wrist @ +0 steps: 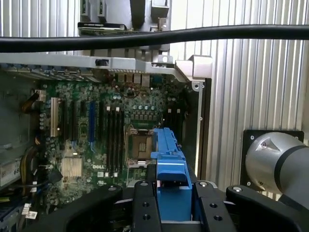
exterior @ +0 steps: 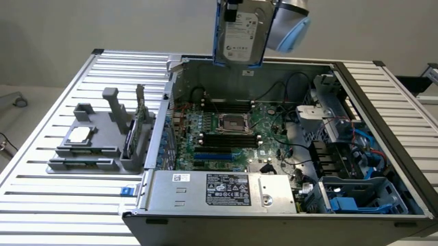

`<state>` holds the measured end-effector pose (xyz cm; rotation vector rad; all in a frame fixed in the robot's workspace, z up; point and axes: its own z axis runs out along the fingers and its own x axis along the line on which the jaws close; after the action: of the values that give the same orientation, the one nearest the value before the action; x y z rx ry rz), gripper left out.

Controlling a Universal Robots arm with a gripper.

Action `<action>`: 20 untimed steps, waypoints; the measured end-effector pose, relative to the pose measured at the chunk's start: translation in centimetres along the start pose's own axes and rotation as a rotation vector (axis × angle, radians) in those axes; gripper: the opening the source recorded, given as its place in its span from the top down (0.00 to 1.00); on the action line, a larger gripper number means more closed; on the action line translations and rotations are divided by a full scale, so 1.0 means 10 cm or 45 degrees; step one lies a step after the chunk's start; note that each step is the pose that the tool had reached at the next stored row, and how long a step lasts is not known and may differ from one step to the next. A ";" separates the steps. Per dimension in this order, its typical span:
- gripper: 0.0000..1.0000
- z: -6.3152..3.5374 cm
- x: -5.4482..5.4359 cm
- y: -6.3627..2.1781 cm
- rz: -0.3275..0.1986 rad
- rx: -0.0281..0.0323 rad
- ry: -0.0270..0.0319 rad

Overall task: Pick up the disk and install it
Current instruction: 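Pick up the disk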

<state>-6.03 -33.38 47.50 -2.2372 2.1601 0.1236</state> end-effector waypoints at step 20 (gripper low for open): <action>0.67 -0.039 0.42 -0.178 0.002 0.0004 -0.0071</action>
<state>-4.09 -37.48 47.50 -2.2326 2.1588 0.1294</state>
